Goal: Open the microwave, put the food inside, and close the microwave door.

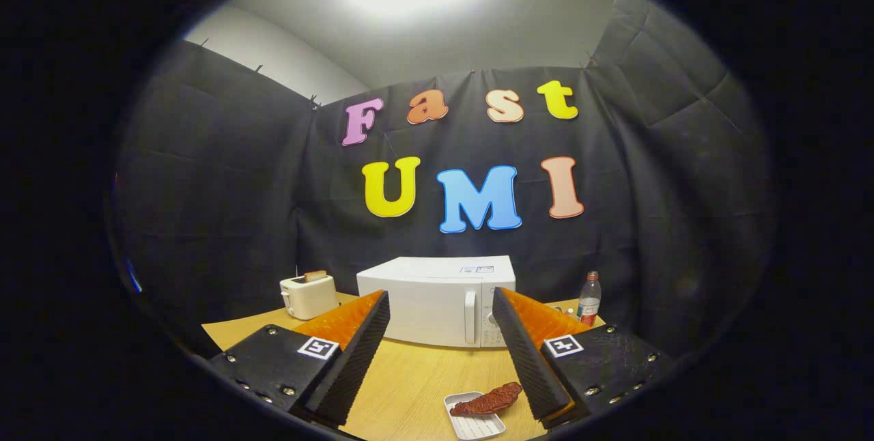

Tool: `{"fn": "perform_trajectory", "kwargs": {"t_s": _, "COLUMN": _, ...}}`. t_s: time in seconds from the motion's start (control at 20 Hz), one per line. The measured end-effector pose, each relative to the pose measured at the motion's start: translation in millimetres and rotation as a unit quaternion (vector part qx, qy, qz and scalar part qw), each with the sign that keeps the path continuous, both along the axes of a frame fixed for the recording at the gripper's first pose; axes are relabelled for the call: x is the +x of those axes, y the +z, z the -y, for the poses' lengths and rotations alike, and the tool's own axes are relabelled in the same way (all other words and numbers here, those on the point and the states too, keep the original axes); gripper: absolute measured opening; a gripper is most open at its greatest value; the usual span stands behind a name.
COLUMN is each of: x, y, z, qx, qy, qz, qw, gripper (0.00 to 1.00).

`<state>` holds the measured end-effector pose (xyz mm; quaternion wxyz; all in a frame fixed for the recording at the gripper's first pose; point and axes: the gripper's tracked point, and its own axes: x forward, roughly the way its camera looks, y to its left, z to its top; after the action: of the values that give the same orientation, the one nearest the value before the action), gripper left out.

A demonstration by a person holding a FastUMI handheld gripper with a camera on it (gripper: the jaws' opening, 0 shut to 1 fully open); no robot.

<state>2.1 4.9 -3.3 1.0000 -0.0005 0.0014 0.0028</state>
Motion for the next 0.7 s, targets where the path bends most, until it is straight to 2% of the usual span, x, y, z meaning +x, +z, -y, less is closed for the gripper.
{"fn": "perform_trajectory", "kwargs": {"t_s": 0.4, "x": 6.4, "y": -1.9, "z": -1.5, "qx": 0.002, "qy": -0.003, "qz": 0.005, "qw": 1.0, "gripper": 0.94}}
{"fn": "perform_trajectory", "kwargs": {"t_s": 0.7, "x": 32.5, "y": -8.7, "z": -2.7, "qx": 0.002, "qy": -0.008, "qz": 0.013, "qw": 1.0, "gripper": 0.94}}
